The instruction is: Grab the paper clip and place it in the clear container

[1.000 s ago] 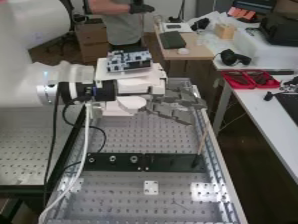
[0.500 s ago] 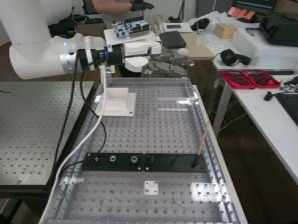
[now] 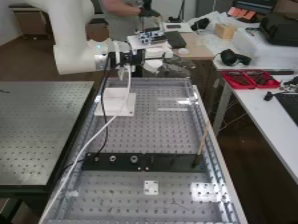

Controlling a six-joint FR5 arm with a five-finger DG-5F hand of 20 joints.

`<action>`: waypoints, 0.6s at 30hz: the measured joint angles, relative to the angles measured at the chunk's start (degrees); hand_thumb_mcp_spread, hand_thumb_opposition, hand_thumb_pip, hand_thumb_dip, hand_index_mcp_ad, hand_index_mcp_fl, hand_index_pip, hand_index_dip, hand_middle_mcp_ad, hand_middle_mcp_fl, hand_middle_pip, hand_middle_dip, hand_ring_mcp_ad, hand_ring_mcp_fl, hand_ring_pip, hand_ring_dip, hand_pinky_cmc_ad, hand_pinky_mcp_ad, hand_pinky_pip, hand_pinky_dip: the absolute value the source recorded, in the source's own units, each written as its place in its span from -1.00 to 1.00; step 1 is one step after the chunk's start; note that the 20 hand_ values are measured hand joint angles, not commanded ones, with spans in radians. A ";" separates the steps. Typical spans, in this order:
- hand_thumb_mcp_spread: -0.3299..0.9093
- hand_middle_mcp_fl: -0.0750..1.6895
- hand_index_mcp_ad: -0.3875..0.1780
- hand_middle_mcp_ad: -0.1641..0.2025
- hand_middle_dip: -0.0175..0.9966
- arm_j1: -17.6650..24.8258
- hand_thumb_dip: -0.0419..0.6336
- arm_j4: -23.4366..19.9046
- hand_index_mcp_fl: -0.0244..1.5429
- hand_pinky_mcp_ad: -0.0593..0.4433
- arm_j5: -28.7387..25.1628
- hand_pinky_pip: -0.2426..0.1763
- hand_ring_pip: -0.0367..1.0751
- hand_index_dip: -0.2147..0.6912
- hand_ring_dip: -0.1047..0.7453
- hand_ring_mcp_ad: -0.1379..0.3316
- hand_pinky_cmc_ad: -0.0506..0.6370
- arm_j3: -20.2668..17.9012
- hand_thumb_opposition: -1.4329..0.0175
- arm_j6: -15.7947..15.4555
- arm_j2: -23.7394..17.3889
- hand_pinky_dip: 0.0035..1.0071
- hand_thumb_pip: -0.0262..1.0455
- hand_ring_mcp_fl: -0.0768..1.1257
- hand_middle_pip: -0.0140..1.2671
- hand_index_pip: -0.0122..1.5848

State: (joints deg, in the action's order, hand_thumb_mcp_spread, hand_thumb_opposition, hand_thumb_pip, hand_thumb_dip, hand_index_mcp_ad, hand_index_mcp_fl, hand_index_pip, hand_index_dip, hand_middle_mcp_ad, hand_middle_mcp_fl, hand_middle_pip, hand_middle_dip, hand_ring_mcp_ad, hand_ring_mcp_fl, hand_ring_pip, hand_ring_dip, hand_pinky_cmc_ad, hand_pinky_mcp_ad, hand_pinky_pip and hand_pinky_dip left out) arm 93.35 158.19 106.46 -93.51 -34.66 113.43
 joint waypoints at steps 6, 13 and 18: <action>0.54 -0.49 -0.28 -0.12 -0.56 0.42 -0.13 2.61 0.07 0.36 -1.94 0.63 -0.73 -0.24 -0.48 0.02 0.16 3.96 -0.28 -0.49 4.19 -0.62 -0.18 -0.65 -0.78 0.48; 0.54 -0.49 -0.28 -0.12 -0.56 0.70 -0.13 4.47 0.07 0.36 -3.98 0.63 -0.73 -0.24 -0.48 0.02 0.16 5.89 -0.28 -0.74 6.86 -0.62 -0.18 -0.65 -0.78 0.48; 0.54 -0.49 -0.28 -0.12 -0.56 1.01 -0.13 5.51 0.07 0.36 -5.51 0.63 -0.73 -0.24 -0.48 0.02 0.16 6.69 -0.28 -0.38 8.57 -0.62 -0.18 -0.65 -0.78 0.48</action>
State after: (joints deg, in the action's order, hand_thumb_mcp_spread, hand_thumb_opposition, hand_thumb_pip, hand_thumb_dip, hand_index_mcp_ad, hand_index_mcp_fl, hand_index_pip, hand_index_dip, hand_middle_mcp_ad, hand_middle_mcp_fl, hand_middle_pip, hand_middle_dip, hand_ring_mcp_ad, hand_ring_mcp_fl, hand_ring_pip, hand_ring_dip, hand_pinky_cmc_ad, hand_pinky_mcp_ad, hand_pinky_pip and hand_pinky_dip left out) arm 94.36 163.69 100.94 -86.82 -35.04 122.01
